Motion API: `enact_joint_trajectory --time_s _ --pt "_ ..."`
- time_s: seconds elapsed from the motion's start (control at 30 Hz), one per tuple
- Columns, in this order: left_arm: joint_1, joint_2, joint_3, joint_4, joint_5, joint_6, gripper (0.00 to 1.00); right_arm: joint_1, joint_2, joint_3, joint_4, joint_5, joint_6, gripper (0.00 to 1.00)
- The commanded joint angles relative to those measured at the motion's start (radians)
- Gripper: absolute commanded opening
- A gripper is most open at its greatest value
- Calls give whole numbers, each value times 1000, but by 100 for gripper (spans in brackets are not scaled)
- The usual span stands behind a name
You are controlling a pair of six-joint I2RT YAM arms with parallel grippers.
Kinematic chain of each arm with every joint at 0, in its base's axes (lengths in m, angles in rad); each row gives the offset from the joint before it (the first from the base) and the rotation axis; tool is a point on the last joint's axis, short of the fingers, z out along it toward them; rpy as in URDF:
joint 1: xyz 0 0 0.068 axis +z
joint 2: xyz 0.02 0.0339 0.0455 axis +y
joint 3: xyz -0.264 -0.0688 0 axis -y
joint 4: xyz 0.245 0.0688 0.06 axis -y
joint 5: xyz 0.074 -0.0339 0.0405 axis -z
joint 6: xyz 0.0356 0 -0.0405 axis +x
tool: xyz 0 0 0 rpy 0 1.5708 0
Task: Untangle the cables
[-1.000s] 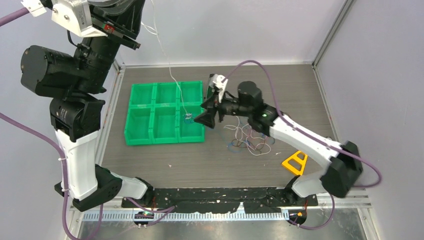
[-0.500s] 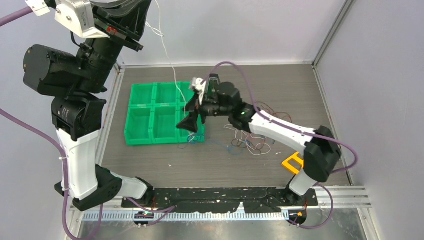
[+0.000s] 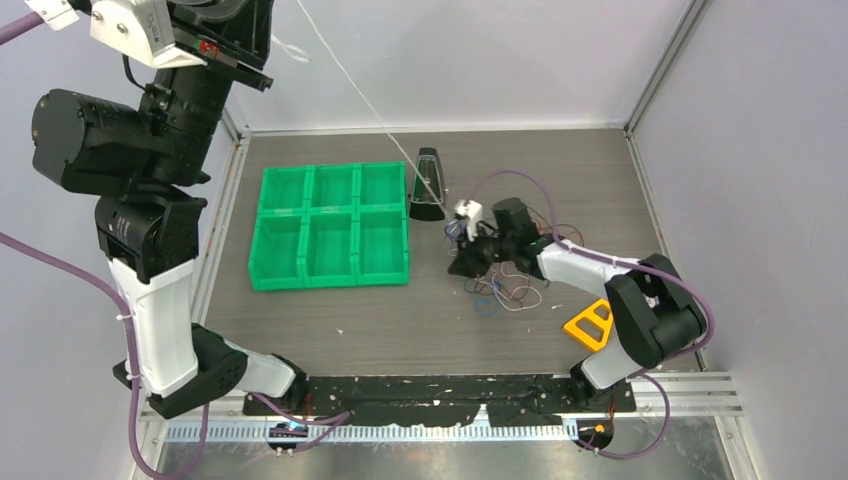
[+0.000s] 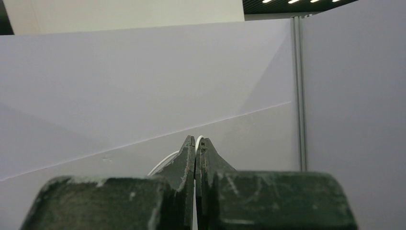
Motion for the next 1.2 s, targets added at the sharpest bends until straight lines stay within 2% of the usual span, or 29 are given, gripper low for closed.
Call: enact_joint_trajectory --time_s 0.0,0.03,0.07,0.13,0.17,0.23,0.33,0.4,0.43,0.57,0.67,0.73,0.77,0.8,0.83,0.87,0.9,0.97,1.17 --pt "4 -29 33 158 -105 64 0 -78 -90 -24 -226 -27 -99 18" --pt "4 -34 23 140 -96 65 0 -87 -99 4 -273 -36 -104 16" --pt "4 -46 -8 110 -79 69 0 -92 -122 22 -295 -57 -105 10" --pt "4 -98 -129 34 -59 70 0 -100 -179 84 -362 -77 -120 6" --pt "13 -154 -227 -9 -31 44 0 -104 -230 121 -396 -81 -128 6" --pt "33 -248 -447 -108 119 -4 0 -107 -309 165 -430 -84 -150 5" --pt "33 -408 -837 -87 277 -58 0 -111 -395 207 -468 -80 -175 5" --pt "33 -479 -1008 -97 366 -42 0 -111 -438 227 -509 -71 -187 5" --pt "33 -507 -1105 -106 411 -17 0 -113 -464 232 -526 -65 -186 5" --pt "-2 -588 -1328 -186 568 93 0 -133 -538 245 -512 -40 -135 5" --pt "-58 -573 -1479 -285 540 256 0 -136 -582 251 -455 -38 -77 5" --pt "-62 -558 -1565 -292 514 339 0 -136 -595 263 -425 -39 -36 5" --pt "-62 -555 -1592 -273 498 365 3 -136 -597 268 -419 -42 -18 5" --pt "-62 -555 -1598 -258 499 384 21 -136 -598 280 -413 -45 -14 6" --pt "-62 -560 -1595 -233 517 391 51 -136 -598 287 -412 -49 -9 5" --pt "-61 -567 -1585 -190 542 367 68 -136 -598 297 -412 -53 -9 5" --pt "-63 -569 -1576 -142 555 338 77 -136 -596 304 -413 -65 -8 5" --pt "-74 -560 -1548 -47 556 287 82 -136 -592 312 -414 -87 -1 5" --pt "-151 -428 -1454 167 524 175 78 -135 -584 333 -404 -121 30 5"
